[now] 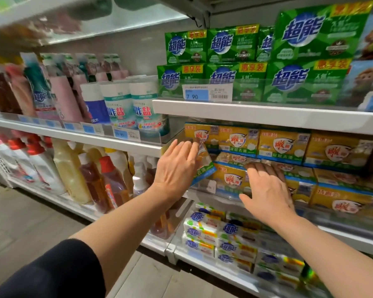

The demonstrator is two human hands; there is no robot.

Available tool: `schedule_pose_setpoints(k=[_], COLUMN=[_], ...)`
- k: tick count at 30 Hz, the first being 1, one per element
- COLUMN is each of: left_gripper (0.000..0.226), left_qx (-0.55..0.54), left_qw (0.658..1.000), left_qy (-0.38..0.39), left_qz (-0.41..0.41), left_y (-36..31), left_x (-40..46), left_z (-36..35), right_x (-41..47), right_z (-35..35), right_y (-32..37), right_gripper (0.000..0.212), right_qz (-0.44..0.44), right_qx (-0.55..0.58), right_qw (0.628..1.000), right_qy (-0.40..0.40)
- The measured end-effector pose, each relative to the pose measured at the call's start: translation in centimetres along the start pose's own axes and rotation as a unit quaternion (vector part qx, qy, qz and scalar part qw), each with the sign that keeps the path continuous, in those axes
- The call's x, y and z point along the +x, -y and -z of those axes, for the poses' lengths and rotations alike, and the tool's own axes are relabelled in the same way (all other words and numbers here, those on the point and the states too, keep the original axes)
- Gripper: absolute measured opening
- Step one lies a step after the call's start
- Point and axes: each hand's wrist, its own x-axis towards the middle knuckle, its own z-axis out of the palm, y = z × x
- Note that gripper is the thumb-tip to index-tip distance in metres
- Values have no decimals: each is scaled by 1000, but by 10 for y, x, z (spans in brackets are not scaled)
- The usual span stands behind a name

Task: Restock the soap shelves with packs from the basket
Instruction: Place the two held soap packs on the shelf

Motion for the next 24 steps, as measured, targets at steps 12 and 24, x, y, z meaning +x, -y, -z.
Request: schedule_pose_setpoints(k=[12,24], left_gripper=[82,92], left_qx=[126,135], left_qw=[976,976], left_qy=[174,151], left_qz=[38,-86], left_y=[-1,21], left_x=[-24,-25], left_z=[-14,-4], right_x=[-1,2], right_z=[-4,-9], right_y=[4,2], right_gripper=[62,67], right_qz=[-3,4], right_qx=[-20,-38], right_qw=[1000,999], right_qy=[-12,-27])
